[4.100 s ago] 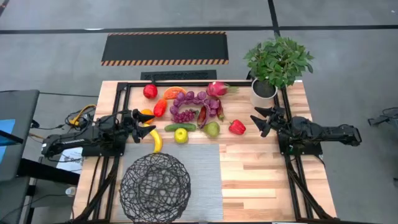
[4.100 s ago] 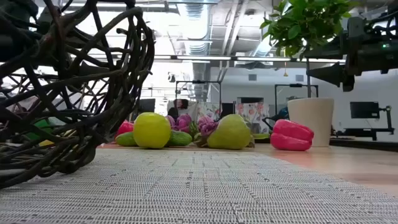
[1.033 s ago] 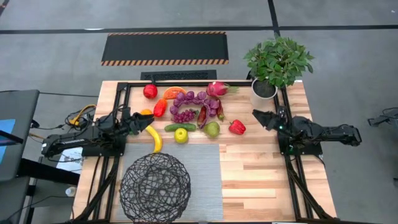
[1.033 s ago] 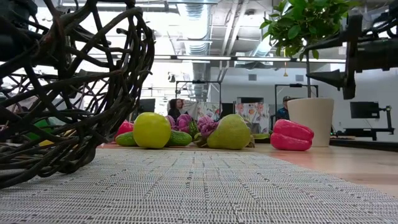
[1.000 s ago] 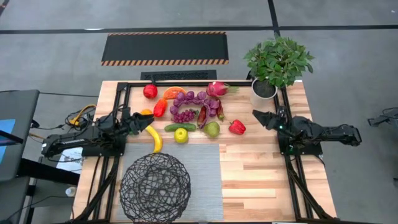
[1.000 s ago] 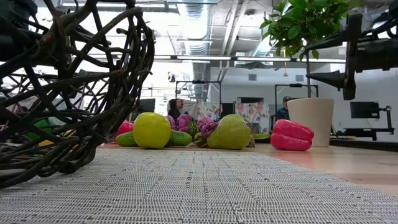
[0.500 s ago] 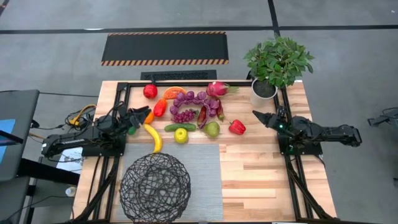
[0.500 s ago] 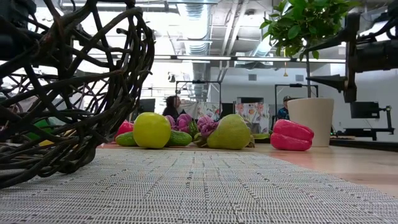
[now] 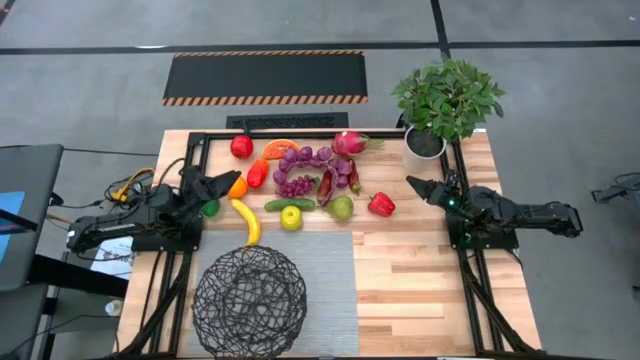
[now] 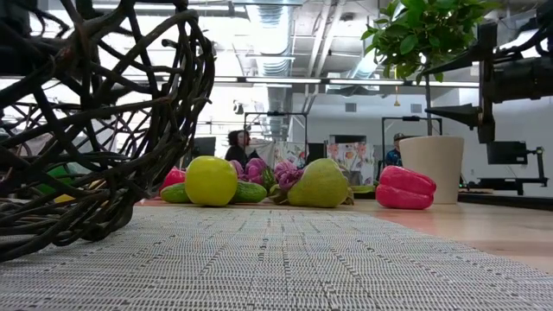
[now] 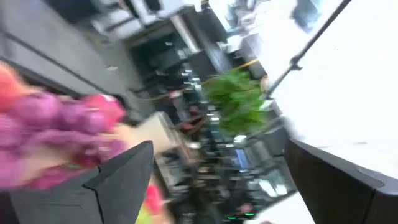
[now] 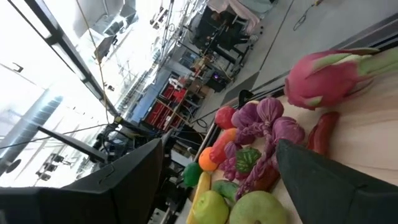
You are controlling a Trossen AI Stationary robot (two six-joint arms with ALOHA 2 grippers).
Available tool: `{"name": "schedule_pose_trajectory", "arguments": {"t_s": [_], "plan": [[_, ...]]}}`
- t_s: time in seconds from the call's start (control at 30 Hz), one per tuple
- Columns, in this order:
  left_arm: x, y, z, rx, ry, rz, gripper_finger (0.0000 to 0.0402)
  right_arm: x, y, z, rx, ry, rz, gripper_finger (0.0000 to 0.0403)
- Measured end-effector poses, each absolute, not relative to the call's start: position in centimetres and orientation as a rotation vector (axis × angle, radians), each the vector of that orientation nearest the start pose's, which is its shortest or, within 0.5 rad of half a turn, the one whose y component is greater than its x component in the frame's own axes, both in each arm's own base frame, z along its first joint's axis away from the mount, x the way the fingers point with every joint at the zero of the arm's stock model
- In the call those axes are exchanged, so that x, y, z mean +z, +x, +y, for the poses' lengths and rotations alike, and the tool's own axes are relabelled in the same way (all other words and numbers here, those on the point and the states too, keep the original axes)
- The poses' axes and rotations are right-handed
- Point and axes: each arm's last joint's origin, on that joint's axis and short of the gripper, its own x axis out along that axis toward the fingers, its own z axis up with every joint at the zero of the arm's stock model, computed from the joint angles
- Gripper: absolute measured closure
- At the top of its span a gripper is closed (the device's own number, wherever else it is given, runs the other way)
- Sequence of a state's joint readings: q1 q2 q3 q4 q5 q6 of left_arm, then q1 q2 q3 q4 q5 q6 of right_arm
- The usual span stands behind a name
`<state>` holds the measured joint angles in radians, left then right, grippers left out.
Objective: Build produce basket
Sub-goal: Put the orange into the black wire basket
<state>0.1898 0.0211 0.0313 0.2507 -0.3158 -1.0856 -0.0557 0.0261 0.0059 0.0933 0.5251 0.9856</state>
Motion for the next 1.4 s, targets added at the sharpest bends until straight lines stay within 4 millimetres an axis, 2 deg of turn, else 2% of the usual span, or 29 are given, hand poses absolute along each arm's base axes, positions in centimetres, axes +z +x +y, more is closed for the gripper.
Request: {"name": "schedule_pose_trajectory", "arguments": {"t_s": [0.13,0.23,0.37,0.53,0.63,0.73,0.9,1.03,1.4], "plan": [[23.8,8.4,2.5,0.261,-1.036,-0.552,0.0053,17.2,9.4,-2.0,-0.500,0.957,-0.346,0.0069],[27.1,9.0,2.6,0.348,-0.985,-0.454,0.0053,17.2,9.4,-2.0,-0.502,0.948,-0.343,0.0069],[30.6,11.0,3.2,0.586,-0.924,-0.107,0.0053,17.2,9.4,-2.0,-0.502,0.948,-0.342,0.0069],[31.8,14.3,4.3,0.928,-0.841,0.486,0.0053,17.2,9.4,-2.0,-0.502,0.948,-0.342,0.0069],[31.1,16.0,5.5,1.094,-0.802,0.754,0.0053,17.2,9.4,-2.0,-0.502,0.948,-0.342,0.0069],[29.2,17.5,6.9,1.178,-0.799,0.947,0.0053,17.2,9.4,-2.0,-0.502,0.948,-0.342,0.0069],[25.2,19.0,9.2,1.040,-0.860,1.090,0.0053,17.2,9.4,-2.0,-0.501,0.948,-0.339,0.0069],[23.1,18.3,10.8,1.051,-0.852,1.150,0.0053,17.2,9.4,-1.9,-0.498,0.948,-0.336,0.0069],[20.6,16.1,13.0,1.005,-0.885,1.207,0.0053,17.1,9.4,-1.9,-0.500,0.947,-0.332,0.0069]]}}
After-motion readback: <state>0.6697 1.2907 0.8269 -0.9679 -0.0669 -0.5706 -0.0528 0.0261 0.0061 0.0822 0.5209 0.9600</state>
